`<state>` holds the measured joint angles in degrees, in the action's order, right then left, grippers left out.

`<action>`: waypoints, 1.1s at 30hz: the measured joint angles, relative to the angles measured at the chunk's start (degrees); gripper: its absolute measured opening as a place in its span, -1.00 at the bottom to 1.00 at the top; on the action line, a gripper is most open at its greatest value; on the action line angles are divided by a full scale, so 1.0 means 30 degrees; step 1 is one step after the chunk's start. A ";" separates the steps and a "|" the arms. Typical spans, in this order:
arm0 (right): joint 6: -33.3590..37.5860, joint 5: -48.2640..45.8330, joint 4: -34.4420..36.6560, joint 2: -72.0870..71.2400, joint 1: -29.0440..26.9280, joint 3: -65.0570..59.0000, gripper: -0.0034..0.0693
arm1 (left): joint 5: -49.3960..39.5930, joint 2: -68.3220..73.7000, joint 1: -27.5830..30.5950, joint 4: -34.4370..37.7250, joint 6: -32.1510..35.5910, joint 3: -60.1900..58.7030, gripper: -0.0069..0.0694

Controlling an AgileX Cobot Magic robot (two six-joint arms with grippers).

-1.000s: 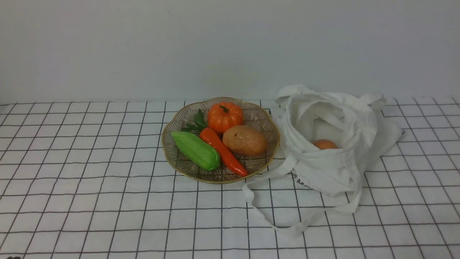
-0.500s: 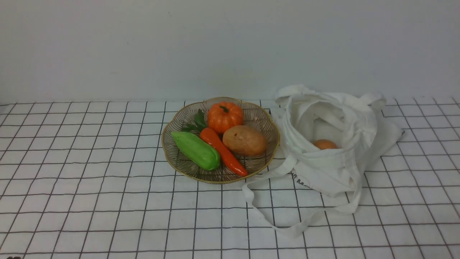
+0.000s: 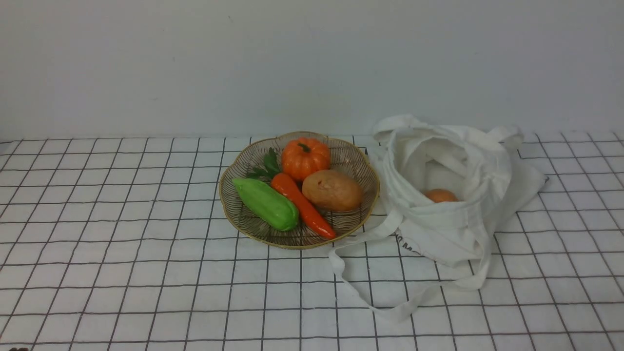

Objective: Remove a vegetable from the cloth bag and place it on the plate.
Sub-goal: Use the right arm to grab a potato from the bag

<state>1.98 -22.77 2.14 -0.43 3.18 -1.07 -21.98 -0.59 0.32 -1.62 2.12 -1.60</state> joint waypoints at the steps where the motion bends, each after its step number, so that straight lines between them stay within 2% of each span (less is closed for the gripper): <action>1: 0.0000 0.0000 0.0000 0.0000 0.0000 0.0000 -0.95 | 0.0000 0.0000 0.0000 0.0000 0.0000 0.0000 -0.84; 15: 0.0000 0.0000 -0.0006 0.0000 0.0000 0.0000 -0.95 | 0.0000 0.0000 0.0000 0.0000 0.0000 0.0000 -0.84; 20: -0.0660 0.0291 0.0605 0.0000 0.0000 -0.0022 -0.95 | 0.0000 0.0000 0.0000 0.0000 0.0000 0.0000 -0.84; 26: -0.3101 0.0752 0.4947 0.0000 0.0000 -0.0158 -0.95 | 0.0000 0.0000 0.0000 0.0000 0.0000 0.0000 -0.84; 33: -0.3512 0.0895 0.9749 0.0000 0.0000 -0.0192 -0.95 | 0.0000 0.0000 0.0000 0.0000 0.0000 0.0000 -0.84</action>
<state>-8.56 -20.08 31.38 -0.43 3.18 -1.65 -21.98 -0.59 0.32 -1.62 2.12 -1.60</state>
